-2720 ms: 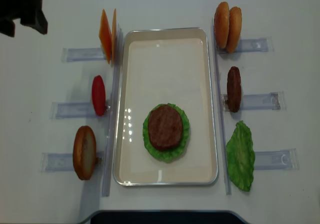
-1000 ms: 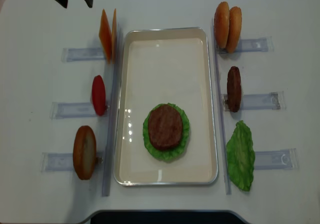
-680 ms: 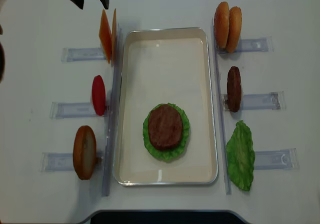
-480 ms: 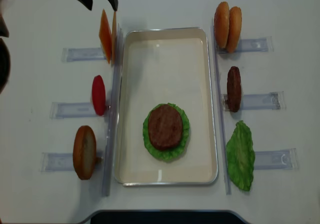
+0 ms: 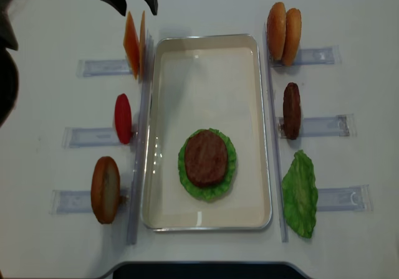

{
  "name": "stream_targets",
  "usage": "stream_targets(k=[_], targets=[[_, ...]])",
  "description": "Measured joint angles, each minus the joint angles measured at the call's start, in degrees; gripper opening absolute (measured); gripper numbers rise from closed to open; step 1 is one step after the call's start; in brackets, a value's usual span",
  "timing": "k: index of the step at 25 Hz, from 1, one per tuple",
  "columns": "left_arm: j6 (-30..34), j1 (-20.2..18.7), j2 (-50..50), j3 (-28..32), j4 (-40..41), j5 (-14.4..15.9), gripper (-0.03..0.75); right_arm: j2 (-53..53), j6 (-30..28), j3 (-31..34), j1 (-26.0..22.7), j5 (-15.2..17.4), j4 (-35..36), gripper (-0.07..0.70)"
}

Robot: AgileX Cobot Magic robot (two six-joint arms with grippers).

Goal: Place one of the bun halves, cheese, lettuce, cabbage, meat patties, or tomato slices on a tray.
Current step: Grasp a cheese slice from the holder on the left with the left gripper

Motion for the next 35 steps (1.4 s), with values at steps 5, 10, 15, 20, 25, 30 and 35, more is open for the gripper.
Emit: stream_targets(k=[5,10,15,20,25,30,35], targets=[[-0.6,0.0,0.0,0.0,0.5,0.0,0.591,0.0,0.0,0.0,0.0,0.0,0.0,0.417],[-1.3,0.0,0.0,0.0,-0.2,0.0,0.591,0.0,0.0,0.0,0.0,0.0,0.0,0.417],[-1.5,0.0,0.2,0.0,-0.6,0.0,0.591,0.0,0.0,0.0,0.0,0.0,0.0,0.417],[-1.5,0.0,2.4,-0.1,-0.6,0.0,0.591,0.0,0.0,0.0,0.0,0.0,0.0,0.417],[-1.5,0.0,4.0,-0.1,-0.6,0.0,0.591,0.0,0.0,0.0,0.0,0.0,0.0,0.417],[-1.5,0.0,4.8,-0.1,0.2,-0.1,0.591,0.0,0.0,0.0,0.0,0.0,0.0,0.417],[-1.5,0.0,5.6,-0.1,0.7,-0.8,0.591,0.0,0.0,0.0,0.0,0.0,0.0,0.417]])
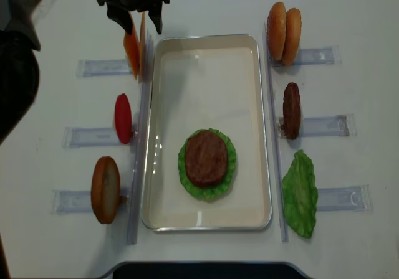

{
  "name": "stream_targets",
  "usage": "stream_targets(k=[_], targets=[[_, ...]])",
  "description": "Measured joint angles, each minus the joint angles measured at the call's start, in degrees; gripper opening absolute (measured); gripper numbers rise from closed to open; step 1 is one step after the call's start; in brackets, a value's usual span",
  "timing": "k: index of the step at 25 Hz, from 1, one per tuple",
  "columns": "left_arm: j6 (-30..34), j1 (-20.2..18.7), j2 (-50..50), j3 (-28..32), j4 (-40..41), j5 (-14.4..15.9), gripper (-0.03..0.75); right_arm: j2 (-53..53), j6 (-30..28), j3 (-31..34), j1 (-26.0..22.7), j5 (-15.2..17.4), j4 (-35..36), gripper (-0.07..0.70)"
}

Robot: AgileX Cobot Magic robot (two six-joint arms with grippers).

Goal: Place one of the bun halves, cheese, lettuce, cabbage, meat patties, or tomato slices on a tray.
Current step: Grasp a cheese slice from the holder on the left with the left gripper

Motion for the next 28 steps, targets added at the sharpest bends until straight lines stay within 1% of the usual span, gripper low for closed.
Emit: stream_targets(k=[8,11,14,17,23,28], targets=[[0.0,0.0,1.9,0.0,0.1,0.0,0.591,0.0,0.0,0.0,0.0,0.0,0.0,0.417],[0.0,0.0,2.0,0.0,0.8,0.0,0.571,0.0,0.0,0.0,0.0,0.0,0.0,0.417],[0.7,0.0,2.2,0.0,1.8,0.1,0.512,0.0,0.0,0.0,0.0,0.0,0.0,0.417],[0.8,0.0,2.3,0.0,2.3,0.2,0.431,0.0,0.0,0.0,0.0,0.0,0.0,0.417],[1.2,0.0,2.3,0.0,3.3,0.2,0.227,0.0,0.0,0.0,0.0,0.0,0.0,0.417],[2.2,0.0,2.3,0.0,3.9,0.2,0.091,0.0,0.0,0.0,0.0,0.0,0.0,0.417]])
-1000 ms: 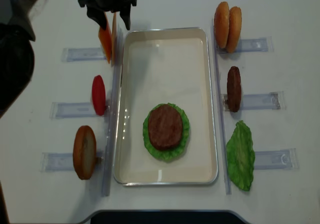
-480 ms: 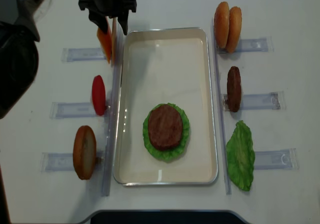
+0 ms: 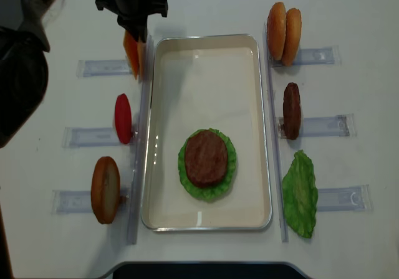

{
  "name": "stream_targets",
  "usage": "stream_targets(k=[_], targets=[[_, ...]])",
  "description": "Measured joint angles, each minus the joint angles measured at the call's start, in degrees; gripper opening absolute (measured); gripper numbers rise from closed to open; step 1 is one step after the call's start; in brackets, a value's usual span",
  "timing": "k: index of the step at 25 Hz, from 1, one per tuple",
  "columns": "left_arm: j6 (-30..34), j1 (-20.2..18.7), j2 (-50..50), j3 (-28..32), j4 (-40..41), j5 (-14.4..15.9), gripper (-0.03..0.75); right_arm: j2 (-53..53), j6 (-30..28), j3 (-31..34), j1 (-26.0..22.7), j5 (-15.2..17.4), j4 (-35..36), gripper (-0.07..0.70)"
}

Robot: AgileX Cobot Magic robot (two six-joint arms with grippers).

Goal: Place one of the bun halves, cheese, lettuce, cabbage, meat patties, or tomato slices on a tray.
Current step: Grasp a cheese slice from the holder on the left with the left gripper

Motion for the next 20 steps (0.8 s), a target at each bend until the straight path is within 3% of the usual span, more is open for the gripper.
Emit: stream_targets(k=[3,20], targets=[[0.6,0.0,0.0,0.0,0.1,0.0,0.039,0.0,0.0,0.0,0.0,0.0,0.0,0.417],[3.6,0.0,-1.9,0.0,0.0,0.1,0.034,0.0,0.0,0.0,0.0,0.0,0.0,0.417]])
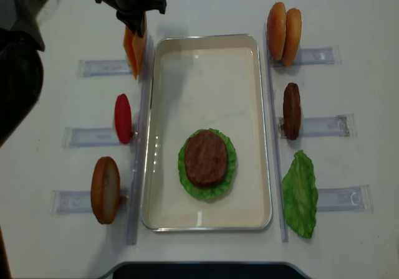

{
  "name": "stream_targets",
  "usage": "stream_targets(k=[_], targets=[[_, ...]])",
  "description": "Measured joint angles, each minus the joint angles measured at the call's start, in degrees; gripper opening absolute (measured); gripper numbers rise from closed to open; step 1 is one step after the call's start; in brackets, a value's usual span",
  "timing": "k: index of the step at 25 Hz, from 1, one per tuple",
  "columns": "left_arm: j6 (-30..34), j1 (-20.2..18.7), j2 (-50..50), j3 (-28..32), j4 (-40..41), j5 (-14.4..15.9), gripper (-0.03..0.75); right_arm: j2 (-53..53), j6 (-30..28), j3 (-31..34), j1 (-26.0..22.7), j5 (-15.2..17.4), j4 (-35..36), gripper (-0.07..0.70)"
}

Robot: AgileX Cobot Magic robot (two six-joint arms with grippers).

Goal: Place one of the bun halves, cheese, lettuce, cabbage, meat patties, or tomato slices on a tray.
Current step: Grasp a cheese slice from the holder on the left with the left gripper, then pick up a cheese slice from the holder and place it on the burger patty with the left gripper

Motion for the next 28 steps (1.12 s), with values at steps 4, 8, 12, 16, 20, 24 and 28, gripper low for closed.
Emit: stream_targets(k=[4,8,12,16,20,24,28], targets=[[1.0,0.0,-1.5,0.0,-0.2,0.1,0.034,0.0,0.0,0.0,0.0,0.0,0.0,0.417],[1.8,0.7,-3.1,0.0,-1.8,0.2,0.034,0.0,0.0,0.0,0.0,0.0,0.0,0.417],[2.4,1.1,-5.2,0.0,-2.3,0.4,0.034,0.0,0.0,0.0,0.0,0.0,0.0,0.417],[2.5,1.1,-7.5,0.2,-3.9,0.6,0.034,0.0,0.0,0.0,0.0,0.0,0.0,0.417],[1.7,1.1,-9.8,2.0,-4.9,0.9,0.034,0.0,0.0,0.0,0.0,0.0,0.0,0.417],[0.6,1.1,-11.5,2.9,-7.8,1.0,0.034,0.0,0.0,0.0,0.0,0.0,0.0,0.417],[0.6,1.1,-13.1,5.9,-11.6,1.0,0.034,0.0,0.0,0.0,0.0,0.0,0.0,0.417]])
